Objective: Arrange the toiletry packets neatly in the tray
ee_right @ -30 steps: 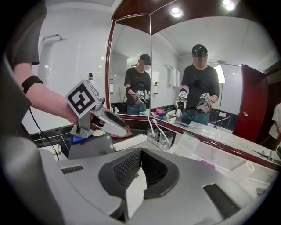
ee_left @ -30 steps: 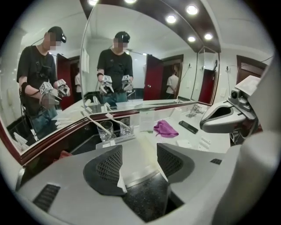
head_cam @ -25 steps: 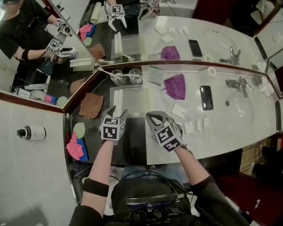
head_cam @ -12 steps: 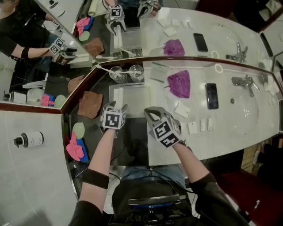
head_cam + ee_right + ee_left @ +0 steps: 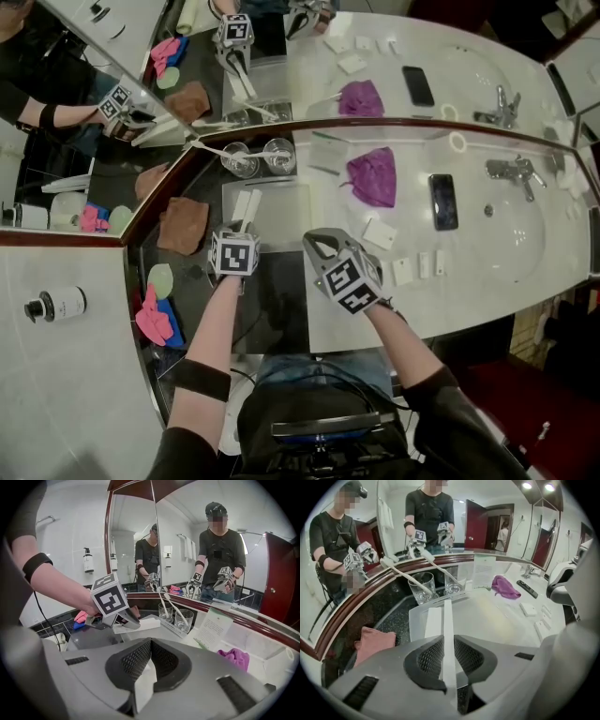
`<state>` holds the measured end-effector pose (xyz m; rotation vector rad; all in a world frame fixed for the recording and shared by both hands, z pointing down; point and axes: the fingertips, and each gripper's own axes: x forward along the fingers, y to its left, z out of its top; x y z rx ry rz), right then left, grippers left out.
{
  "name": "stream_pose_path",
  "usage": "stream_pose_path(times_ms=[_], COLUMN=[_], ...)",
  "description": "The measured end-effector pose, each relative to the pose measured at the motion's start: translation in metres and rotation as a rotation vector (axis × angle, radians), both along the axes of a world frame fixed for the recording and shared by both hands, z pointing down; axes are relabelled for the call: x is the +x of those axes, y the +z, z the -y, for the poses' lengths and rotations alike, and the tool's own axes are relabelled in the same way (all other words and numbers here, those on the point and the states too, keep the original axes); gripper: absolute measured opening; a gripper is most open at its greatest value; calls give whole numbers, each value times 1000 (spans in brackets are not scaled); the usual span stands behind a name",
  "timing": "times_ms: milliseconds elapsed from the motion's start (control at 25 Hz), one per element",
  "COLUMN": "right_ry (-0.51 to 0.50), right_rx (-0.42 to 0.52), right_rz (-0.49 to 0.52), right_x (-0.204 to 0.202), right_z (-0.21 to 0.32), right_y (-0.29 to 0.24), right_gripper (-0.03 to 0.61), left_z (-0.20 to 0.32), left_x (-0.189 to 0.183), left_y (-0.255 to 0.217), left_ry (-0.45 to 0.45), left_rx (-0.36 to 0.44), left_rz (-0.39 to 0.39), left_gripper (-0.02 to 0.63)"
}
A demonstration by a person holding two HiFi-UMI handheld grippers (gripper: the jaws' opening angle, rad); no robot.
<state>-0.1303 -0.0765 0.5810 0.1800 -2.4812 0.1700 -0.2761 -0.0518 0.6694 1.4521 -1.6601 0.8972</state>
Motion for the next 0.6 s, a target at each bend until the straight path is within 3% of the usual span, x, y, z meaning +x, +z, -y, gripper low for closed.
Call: stream_pose_path(times_ms=[360, 600], right_ry=[2, -4], right_rx=[-6, 15], right_rz=[-9, -6], right_x=[17, 35], right_z=[-1, -2], right_y=[0, -12], right_gripper=[2, 2], left_z=[-2, 1], left_x=[8, 25], left_y=[-17, -48], left_ry=[-15, -1], left_rx=[60, 187], left_rz=[10, 22], left_gripper=[61, 61])
